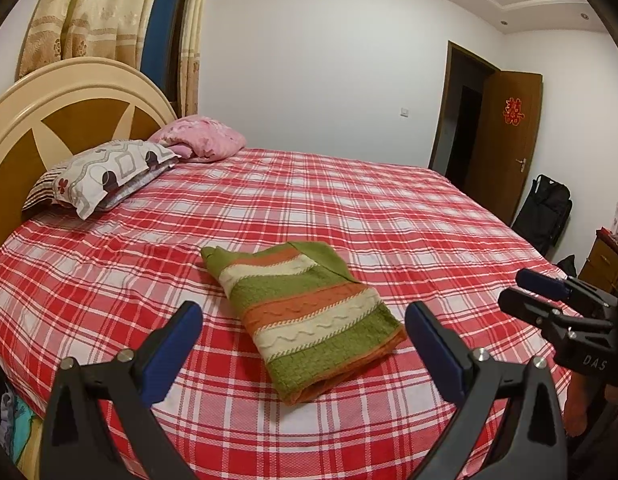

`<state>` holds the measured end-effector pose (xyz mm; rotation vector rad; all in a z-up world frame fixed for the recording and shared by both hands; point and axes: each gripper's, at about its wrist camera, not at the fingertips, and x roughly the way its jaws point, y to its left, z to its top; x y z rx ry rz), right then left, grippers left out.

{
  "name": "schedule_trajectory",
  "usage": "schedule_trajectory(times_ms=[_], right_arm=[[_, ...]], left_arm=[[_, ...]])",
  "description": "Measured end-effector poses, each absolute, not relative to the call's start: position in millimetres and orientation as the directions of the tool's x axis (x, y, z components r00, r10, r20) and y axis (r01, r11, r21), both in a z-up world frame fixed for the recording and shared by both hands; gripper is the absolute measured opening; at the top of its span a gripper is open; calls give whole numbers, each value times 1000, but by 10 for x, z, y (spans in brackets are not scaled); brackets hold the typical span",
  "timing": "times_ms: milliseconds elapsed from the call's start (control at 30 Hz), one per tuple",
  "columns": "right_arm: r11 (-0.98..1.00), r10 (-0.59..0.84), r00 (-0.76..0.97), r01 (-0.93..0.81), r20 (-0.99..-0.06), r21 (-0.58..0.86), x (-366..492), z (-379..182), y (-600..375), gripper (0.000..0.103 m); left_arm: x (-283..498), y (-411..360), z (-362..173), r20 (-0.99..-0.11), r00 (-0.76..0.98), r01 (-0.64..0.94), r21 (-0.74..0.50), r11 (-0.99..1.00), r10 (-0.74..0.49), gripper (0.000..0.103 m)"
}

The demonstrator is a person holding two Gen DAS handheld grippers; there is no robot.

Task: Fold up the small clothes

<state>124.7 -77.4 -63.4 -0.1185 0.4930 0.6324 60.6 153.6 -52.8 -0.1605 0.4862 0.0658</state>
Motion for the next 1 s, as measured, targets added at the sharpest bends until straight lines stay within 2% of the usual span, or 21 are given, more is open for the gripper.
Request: schedule_trajectory(times_ms=[1000], right_arm=[[800, 553, 686, -597, -474, 69, 1255, -689, -817, 60]], left_arm=[[603, 1465, -526, -470, 882, -106, -132, 986, 32, 103]])
